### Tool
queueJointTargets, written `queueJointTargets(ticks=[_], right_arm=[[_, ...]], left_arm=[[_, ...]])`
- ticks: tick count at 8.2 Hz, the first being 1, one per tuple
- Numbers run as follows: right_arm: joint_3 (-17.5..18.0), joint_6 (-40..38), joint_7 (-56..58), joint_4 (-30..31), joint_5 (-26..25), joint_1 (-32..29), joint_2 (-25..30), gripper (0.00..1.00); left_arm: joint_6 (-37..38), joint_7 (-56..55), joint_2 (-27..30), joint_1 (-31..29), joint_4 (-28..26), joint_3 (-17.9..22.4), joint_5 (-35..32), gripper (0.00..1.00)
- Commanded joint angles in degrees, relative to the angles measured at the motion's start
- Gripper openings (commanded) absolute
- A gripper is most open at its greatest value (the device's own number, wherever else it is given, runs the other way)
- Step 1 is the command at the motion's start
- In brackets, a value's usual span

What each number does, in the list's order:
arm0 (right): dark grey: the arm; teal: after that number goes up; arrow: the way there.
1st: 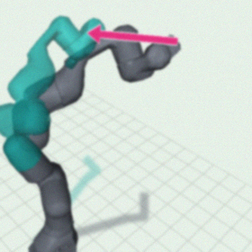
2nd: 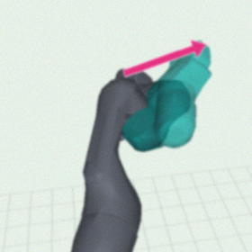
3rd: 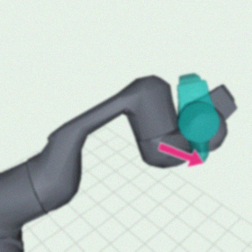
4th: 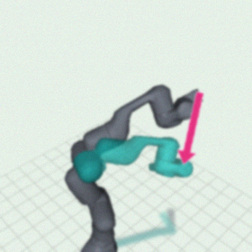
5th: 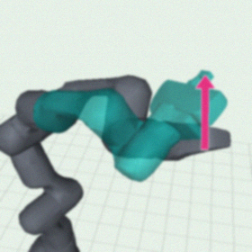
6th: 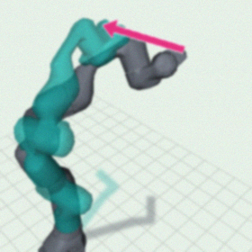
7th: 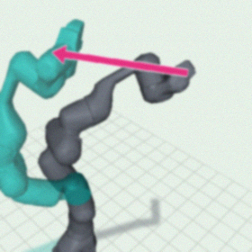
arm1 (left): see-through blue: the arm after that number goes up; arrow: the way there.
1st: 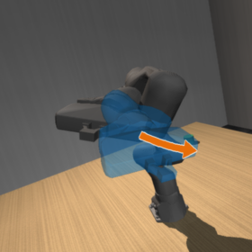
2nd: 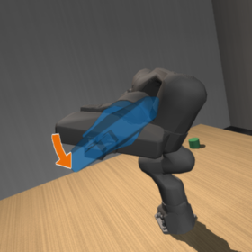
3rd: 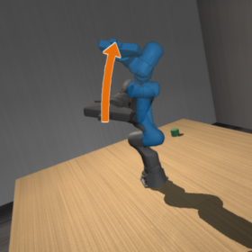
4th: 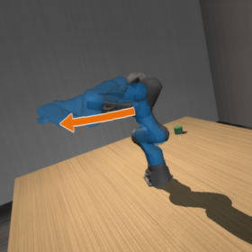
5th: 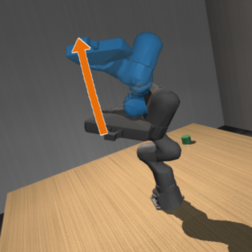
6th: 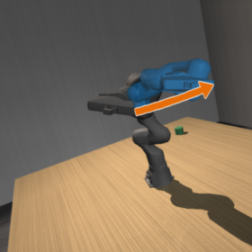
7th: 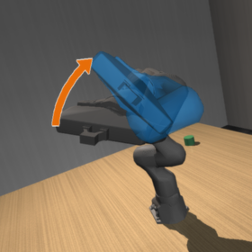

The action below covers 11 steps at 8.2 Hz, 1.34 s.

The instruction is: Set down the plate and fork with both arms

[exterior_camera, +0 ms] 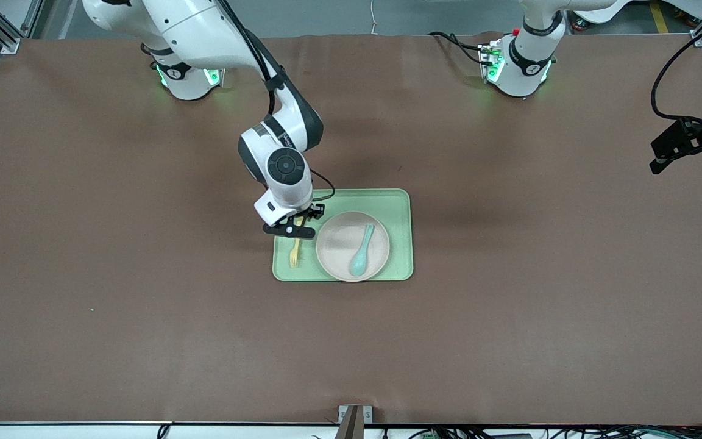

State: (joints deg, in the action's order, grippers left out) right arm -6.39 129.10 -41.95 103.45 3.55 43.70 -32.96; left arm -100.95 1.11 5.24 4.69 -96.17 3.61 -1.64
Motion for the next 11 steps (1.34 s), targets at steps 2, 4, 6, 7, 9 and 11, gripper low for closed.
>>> queueJointTargets(ticks=[2, 4, 6, 7, 9, 11], right_arm=[[0.0, -10.1, 1.0, 1.0, 1.3, -4.7, 12.5, 0.99], [-0.3, -19.5, 7.0, 0.7, 1.3, -12.1, 23.6, 0.99], [-0.5, -29.9, 18.0, -0.7, 1.2, -21.1, 31.9, 0.99], [-0.5, -34.1, 25.2, -1.1, 1.3, -26.3, 35.0, 0.99], [-0.6, -40.0, 38.2, -1.8, 1.2, -35.8, 39.4, 0.99], [-0.6, -42.8, 49.5, -1.8, 0.9, -42.7, 41.4, 0.99]], left_arm=[[1.4, -0.8, -0.1, 0.1, 1.2, -0.1, -0.3, 1.00], [1.4, -0.8, -0.1, 0.2, 1.2, -0.2, -0.3, 1.00], [1.4, -1.7, -0.2, 0.1, 1.2, -1.2, -0.3, 1.00], [1.4, -1.7, -0.8, 0.3, 1.9, -1.2, -0.3, 1.00], [1.3, -1.7, -3.3, 0.5, 3.3, -1.3, -0.5, 1.00], [1.3, -1.7, -3.5, 0.5, 3.4, -1.4, -0.4, 1.00]])
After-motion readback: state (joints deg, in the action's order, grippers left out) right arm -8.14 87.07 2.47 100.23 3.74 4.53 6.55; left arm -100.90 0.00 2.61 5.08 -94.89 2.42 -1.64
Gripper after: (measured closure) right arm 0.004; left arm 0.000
